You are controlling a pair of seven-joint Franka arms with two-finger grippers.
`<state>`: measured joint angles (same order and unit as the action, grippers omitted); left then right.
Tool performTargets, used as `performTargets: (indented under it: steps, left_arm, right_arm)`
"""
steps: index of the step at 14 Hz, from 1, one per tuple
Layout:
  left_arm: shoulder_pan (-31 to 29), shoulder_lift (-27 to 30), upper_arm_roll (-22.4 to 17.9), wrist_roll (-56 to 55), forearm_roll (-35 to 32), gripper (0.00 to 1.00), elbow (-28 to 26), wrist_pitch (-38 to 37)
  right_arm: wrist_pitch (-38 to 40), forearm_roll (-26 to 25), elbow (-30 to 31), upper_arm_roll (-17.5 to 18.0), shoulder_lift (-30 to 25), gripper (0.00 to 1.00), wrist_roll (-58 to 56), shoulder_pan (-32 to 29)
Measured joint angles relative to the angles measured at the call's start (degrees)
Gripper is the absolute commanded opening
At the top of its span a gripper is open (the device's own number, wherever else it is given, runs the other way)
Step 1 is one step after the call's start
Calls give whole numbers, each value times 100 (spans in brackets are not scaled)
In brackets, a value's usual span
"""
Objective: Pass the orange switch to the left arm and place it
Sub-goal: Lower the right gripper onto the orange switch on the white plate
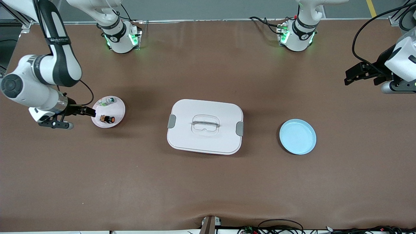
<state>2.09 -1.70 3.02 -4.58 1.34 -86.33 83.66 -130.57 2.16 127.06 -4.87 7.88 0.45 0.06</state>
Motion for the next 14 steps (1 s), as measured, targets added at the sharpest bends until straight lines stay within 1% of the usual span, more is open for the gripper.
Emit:
performTargets:
  steps: [2, 6, 11, 14]
  left_arm:
    - [0, -2, 0, 0, 0, 100, 0, -2]
    - [-1, -6, 0, 0, 0, 100, 1, -5]
    - [2, -8, 0, 0, 0, 100, 4, -5]
    - [15, -12, 8, 0, 0, 100, 4, -5]
  right_arm:
    - [-534, 3, 323, 16, 6, 100, 3, 8]
    - [-870, 11, 472, 45, 97, 100, 13, 71]
    - [-1541, 196, 489, 53, 685, 100, 100, 248]
    - [-1925, 213, 490, 51, 1094, 100, 107, 257]
